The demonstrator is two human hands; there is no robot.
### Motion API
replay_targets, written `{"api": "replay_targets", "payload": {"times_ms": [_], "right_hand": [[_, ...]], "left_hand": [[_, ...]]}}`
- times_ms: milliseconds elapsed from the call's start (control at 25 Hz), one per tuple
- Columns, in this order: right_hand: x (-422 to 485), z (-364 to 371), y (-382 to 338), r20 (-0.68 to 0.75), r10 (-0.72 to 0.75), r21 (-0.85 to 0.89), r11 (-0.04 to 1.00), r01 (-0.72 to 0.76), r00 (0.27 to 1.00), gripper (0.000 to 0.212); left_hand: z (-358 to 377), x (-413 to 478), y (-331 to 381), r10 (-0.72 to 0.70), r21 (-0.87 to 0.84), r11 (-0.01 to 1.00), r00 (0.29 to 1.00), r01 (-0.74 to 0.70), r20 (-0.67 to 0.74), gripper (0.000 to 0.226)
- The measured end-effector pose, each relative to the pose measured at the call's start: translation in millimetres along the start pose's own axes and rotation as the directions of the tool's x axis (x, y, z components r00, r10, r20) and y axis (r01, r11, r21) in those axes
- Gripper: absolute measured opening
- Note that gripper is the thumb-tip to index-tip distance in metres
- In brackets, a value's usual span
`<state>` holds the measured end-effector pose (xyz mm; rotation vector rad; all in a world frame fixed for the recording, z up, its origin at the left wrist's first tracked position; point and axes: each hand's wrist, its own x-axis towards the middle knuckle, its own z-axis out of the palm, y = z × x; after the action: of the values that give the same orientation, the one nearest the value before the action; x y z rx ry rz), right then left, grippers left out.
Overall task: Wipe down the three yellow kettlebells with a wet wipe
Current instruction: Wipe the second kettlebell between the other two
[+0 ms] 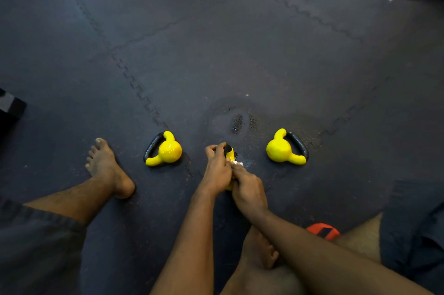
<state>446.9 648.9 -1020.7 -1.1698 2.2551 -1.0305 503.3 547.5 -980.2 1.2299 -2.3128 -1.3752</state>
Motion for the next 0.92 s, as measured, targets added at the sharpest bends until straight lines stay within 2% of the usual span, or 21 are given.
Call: {"api": "replay_targets", "payload": {"times_ms": [80,160,200,320,360,560,600,760,840,920], "right_hand": [[-9.6,1.1,3.5,0.019,-0.080,-0.034,0.996,0.081,0.997,0.048],[-7.2,1.3,6.4,0.037,-0.074,-0.041,0.996,0.076,0.997,0.048],[-1.2,1.1,5.7,0.044,-0.029,-0.035,0.999,0.030,0.999,0.046],[20.4,4.2,3.1,0.019,0.245,-0.017,0.969,-0.245,0.969,0.040],[20.1,6.7,3.6,-0.004,0.276,0.009,0.961,-0.276,0.961,0.039],[-20.9,20.3,3.6,-0.106,0.188,0.198,0.966,-0.165,0.976,0.039],[-19.1,21.3,5.1,-0.122,0.210,0.206,0.962,-0.182,0.970,0.038],[17.3,14.9,0.0,-0.086,0.438,0.173,0.891,-0.419,0.895,0.039],[15.8,18.2,-3.8,-0.084,0.453,0.149,0.886,-0.438,0.887,0.039],[-7.3,28.8,-9.6,-0.093,0.430,0.245,0.884,-0.398,0.898,0.037]], "left_hand": [[-0.9,0.4,-2.8,-0.014,0.007,1.000,1.000,0.014,0.005,0.042],[-3.2,-0.2,-4.8,-0.018,0.006,1.000,1.000,0.018,0.012,0.044],[-4.0,-0.4,-5.0,-0.015,0.000,1.000,1.000,0.015,0.015,0.046],[-5.0,-3.1,-7.3,-0.006,0.000,1.000,1.000,0.006,0.006,0.047],[-4.6,-3.4,-7.9,0.002,0.007,1.000,1.000,-0.002,0.000,0.047],[-3.7,1.5,-9.4,0.003,0.017,1.000,1.000,-0.003,0.005,0.044],[-3.7,2.5,-8.9,0.002,0.024,1.000,1.000,-0.002,0.009,0.044],[-2.7,2.0,-10.5,0.015,0.035,0.999,1.000,-0.015,-0.011,0.046],[-4.1,1.1,-14.0,-0.007,0.044,0.999,1.000,0.008,-0.023,0.047],[-7.7,2.5,-18.2,-0.023,0.053,0.998,0.999,0.025,-0.034,0.046]]}}
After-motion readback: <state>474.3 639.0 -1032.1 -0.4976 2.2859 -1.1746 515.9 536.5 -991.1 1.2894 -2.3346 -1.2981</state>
